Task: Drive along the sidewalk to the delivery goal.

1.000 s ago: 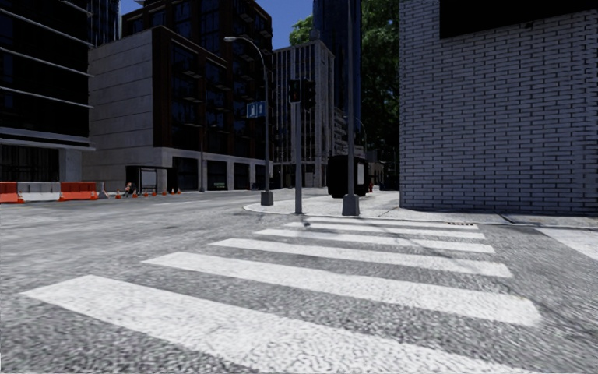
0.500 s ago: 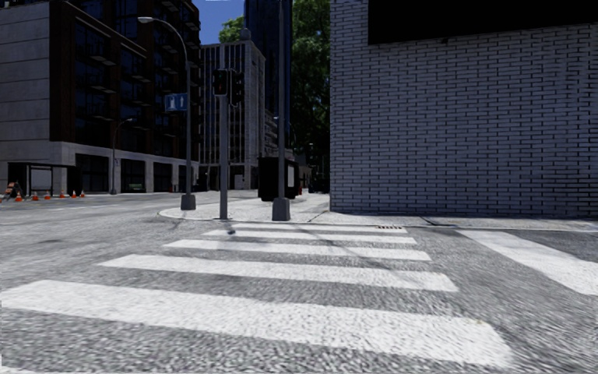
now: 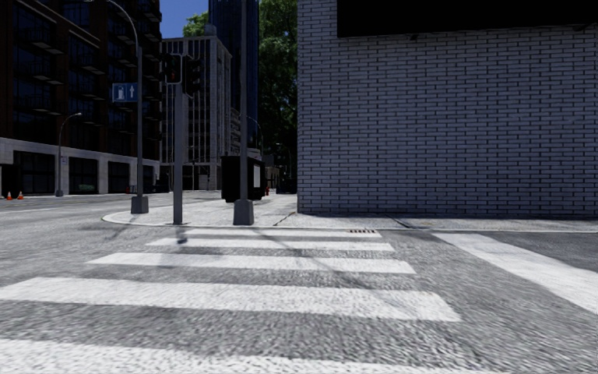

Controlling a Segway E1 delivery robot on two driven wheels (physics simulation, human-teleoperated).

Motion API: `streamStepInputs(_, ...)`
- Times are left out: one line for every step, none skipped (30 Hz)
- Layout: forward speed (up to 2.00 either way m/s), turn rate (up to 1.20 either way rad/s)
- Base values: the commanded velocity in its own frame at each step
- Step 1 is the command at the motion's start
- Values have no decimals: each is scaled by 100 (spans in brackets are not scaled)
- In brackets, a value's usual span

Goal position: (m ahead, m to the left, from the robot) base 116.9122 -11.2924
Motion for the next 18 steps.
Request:
streamStepInputs(123, 0)
streamStepInputs(123, 0)
streamStepInputs(123, 0)
streamStepInputs(123, 0)
streamStepInputs(123, 0)
streamStepInputs(123, 0)
streamStepInputs(123, 0)
streamStepInputs(123, 0)
streamStepInputs(123, 0)
streamStepInputs(123, 0)
streamStepInputs(123, 0)
streamStepInputs(123, 0)
streamStepInputs(123, 0)
streamStepInputs(123, 0)
streamStepInputs(123, 0)
streamStepInputs(123, 0)
streamStepInputs(123, 0)
streamStepInputs(123, 0)
